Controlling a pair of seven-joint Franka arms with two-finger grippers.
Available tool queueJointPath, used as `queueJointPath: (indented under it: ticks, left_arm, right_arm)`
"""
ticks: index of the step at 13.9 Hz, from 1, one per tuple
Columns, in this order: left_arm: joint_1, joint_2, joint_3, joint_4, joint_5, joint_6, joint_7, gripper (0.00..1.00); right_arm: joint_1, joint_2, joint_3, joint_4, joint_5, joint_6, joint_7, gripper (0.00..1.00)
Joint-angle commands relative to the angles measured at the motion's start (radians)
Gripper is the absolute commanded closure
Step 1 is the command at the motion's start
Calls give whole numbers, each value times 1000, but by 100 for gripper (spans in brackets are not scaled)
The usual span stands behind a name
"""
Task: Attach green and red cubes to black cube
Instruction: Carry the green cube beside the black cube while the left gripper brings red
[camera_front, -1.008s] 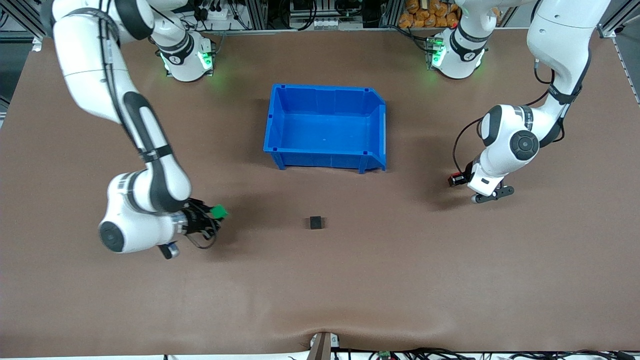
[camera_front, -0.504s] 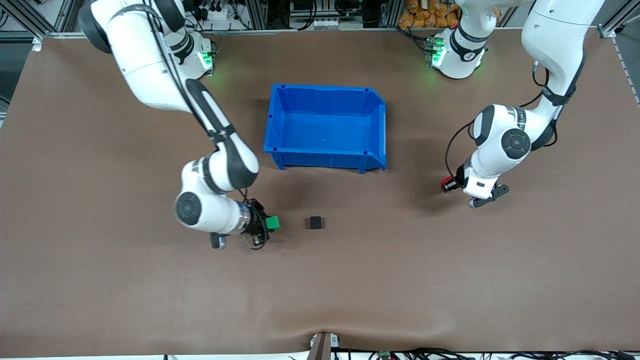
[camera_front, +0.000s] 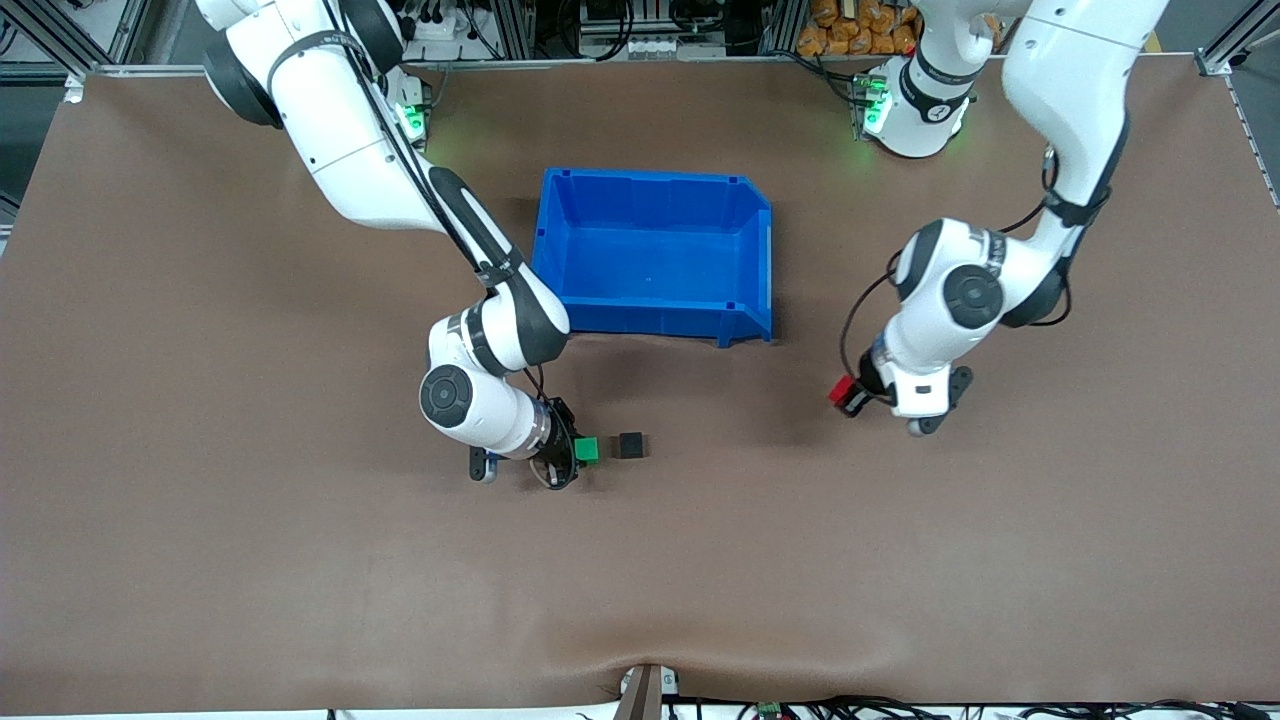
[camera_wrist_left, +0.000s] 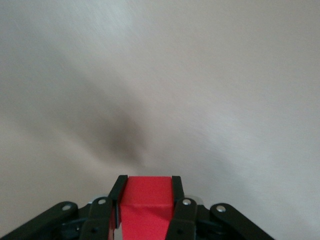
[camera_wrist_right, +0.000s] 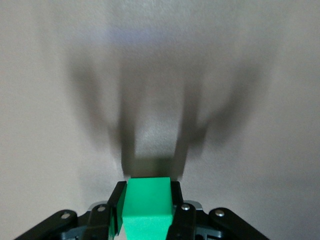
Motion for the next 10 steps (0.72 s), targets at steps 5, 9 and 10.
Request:
queueJointPath:
  ticks: [5, 9, 10]
  left_arm:
    - [-124, 180, 4, 318, 18, -130, -342, 100]
    - [-181, 229, 6, 361, 15, -130, -448, 100]
    - [-191, 249, 6, 386, 12, -130, -486, 100]
  right_arm:
    - [85, 49, -10, 31, 23, 101, 78, 100]
    - [79, 41, -11, 34, 16, 94, 72, 1]
    - [78, 41, -11, 36, 18, 92, 72, 0]
